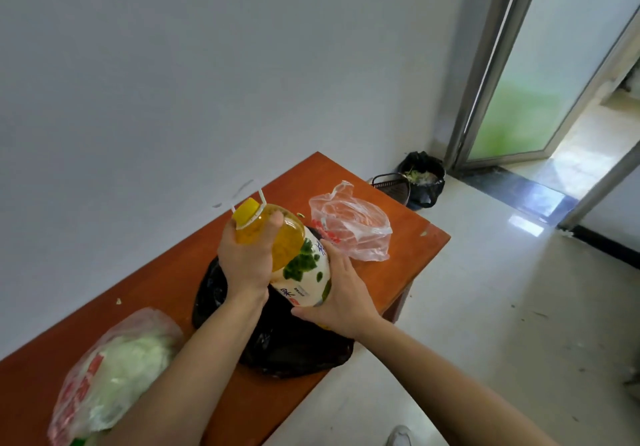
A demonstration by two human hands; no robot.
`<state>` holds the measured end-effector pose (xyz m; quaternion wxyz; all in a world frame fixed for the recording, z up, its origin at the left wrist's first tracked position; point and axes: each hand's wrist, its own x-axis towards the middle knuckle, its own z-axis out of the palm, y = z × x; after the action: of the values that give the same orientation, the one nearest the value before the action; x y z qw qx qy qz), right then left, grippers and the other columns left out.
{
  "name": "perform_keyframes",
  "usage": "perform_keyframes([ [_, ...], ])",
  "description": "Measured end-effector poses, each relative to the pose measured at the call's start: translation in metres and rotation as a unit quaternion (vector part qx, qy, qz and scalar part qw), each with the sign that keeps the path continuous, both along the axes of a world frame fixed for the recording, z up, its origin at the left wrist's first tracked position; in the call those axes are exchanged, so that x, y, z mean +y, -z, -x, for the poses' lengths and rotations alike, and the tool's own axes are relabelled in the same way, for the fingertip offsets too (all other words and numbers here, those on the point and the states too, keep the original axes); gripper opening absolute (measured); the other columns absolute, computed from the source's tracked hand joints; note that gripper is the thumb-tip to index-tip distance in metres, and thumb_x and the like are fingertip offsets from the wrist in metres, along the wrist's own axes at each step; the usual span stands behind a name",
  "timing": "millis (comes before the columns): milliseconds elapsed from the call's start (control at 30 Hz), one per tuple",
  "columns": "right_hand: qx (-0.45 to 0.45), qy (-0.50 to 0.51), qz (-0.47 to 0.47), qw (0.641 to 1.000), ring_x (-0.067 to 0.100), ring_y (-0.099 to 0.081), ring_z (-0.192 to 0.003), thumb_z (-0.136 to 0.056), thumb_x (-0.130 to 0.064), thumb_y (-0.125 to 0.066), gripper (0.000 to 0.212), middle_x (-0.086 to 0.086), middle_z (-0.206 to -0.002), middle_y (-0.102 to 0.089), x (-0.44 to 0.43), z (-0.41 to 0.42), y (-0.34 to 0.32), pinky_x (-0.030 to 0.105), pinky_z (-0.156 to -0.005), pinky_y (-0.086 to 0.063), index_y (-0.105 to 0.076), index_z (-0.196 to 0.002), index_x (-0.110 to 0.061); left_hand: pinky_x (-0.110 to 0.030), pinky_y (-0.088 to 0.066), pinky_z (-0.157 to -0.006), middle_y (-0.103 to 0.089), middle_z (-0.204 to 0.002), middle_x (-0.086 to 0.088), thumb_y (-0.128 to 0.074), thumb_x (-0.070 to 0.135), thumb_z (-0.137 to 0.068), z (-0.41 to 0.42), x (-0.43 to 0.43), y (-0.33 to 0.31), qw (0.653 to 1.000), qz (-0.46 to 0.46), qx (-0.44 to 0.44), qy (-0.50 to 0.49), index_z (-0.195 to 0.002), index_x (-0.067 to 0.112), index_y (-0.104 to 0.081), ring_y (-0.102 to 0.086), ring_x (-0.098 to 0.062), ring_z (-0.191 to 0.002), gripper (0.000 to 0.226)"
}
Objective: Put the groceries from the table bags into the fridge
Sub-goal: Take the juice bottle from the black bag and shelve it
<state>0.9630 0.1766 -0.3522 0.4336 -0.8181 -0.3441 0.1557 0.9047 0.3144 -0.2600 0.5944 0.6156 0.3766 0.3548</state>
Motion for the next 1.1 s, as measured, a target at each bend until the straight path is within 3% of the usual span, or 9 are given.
perform_keyframes([
  [300, 0.000, 0.258, -0.132, 0.957, 0.009, -0.029, -0.140, -0.047, -0.078, -0.084, 0.138, -0.019, -0.150, -0.022, -0.023, 0.032, -0.045, 0.040, -0.116, -0.036, -0.004, -0.153, -0.040, -0.039, -0.060, -0.081, -0.069, -0.095, 0.021, -0.080, 0.056, -0.060, 0.001, -0.033, -0.081, 0.978, -0.049, -0.125, 0.163, -0.102, 0.039, -0.065, -0.067, -0.004, -0.090, 0.047],
  [467, 0.162, 0.396, -0.166, 0.888, 0.023, -0.016, -0.151, -0.033, -0.071, -0.091, 0.163, -0.007, -0.163, -0.007, -0.081, 0.059, -0.053, 0.046, -0.120, -0.023, 0.018, -0.152, -0.045, -0.031, -0.057, -0.077, -0.065, -0.097, 0.023, -0.076, 0.062, -0.062, -0.004, -0.099, -0.095, 0.933, -0.109, -0.157, 0.306, -0.108, 0.038, -0.062, -0.064, -0.003, -0.092, 0.054],
  [533, 0.192, 0.434, -0.185, 0.861, 0.025, -0.024, -0.149, -0.031, -0.068, -0.094, 0.165, -0.005, -0.161, -0.021, -0.120, 0.070, -0.056, 0.053, -0.119, -0.029, 0.021, -0.148, -0.051, -0.027, -0.056, -0.076, -0.062, -0.097, 0.027, -0.077, 0.062, -0.063, -0.002, -0.139, -0.099, 0.909, -0.117, -0.171, 0.361, -0.110, 0.040, -0.058, -0.062, 0.003, -0.092, 0.055],
  [667, 0.100, 0.531, -0.217, 0.813, 0.020, -0.046, -0.135, -0.039, -0.065, -0.095, 0.145, -0.008, -0.148, -0.043, -0.205, 0.104, -0.072, 0.048, -0.105, -0.050, -0.006, -0.152, -0.047, -0.031, -0.057, -0.086, -0.052, -0.114, 0.030, -0.078, 0.060, -0.065, 0.015, -0.225, -0.114, 0.845, -0.116, -0.211, 0.478, -0.126, 0.044, -0.043, -0.057, 0.003, -0.104, 0.072],
  [733, 0.039, 0.581, -0.246, 0.775, 0.019, -0.050, -0.130, -0.040, -0.064, -0.095, 0.136, -0.008, -0.145, -0.046, -0.250, 0.125, -0.083, 0.046, -0.099, -0.054, -0.017, -0.150, -0.044, -0.017, -0.054, -0.081, -0.043, -0.116, 0.048, -0.078, 0.051, -0.070, 0.028, -0.269, -0.124, 0.797, -0.115, -0.247, 0.540, -0.141, 0.041, -0.030, -0.053, 0.013, -0.109, 0.086],
  [833, -0.031, 0.614, -0.304, 0.728, 0.019, -0.055, -0.125, -0.052, -0.033, -0.101, 0.125, -0.004, -0.140, -0.049, -0.321, 0.155, -0.095, 0.029, -0.082, -0.061, -0.023, -0.151, -0.035, -0.009, -0.052, -0.078, -0.038, -0.121, 0.051, -0.075, 0.052, -0.073, 0.048, -0.335, -0.135, 0.728, -0.127, -0.284, 0.611, -0.145, 0.043, -0.026, -0.050, 0.016, -0.112, 0.087],
  [933, -0.098, 0.634, -0.310, 0.701, 0.017, -0.056, -0.121, -0.054, -0.015, -0.099, 0.121, 0.001, -0.138, -0.047, -0.396, 0.183, -0.104, 0.017, -0.071, -0.057, -0.026, -0.149, -0.028, -0.023, -0.056, -0.085, -0.041, -0.130, 0.035, -0.068, 0.066, -0.068, 0.063, -0.403, -0.139, 0.695, -0.132, -0.298, 0.642, -0.138, 0.054, -0.027, -0.053, 0.000, -0.117, 0.083],
  [1033, -0.128, 0.655, -0.299, 0.682, 0.010, -0.055, -0.116, -0.052, -0.013, -0.099, 0.119, 0.001, -0.136, -0.044, -0.474, 0.203, -0.105, 0.012, -0.070, -0.055, -0.029, -0.146, -0.027, -0.016, -0.055, -0.077, -0.045, -0.120, 0.040, -0.066, 0.065, -0.069, 0.077, -0.479, -0.139, 0.673, -0.109, -0.307, 0.664, -0.131, 0.058, -0.030, -0.054, 0.006, -0.111, 0.072],
  [1100, -0.145, 0.684, -0.274, 0.661, 0.011, -0.052, -0.120, -0.047, -0.029, -0.102, 0.125, 0.000, -0.138, -0.043, -0.525, 0.215, -0.111, 0.019, -0.078, -0.059, -0.029, -0.148, -0.030, -0.015, -0.054, -0.075, -0.048, -0.118, 0.036, -0.065, 0.065, -0.070, 0.082, -0.530, -0.141, 0.674, -0.086, -0.303, 0.668, -0.132, 0.055, -0.034, -0.055, 0.006, -0.109, 0.071],
])
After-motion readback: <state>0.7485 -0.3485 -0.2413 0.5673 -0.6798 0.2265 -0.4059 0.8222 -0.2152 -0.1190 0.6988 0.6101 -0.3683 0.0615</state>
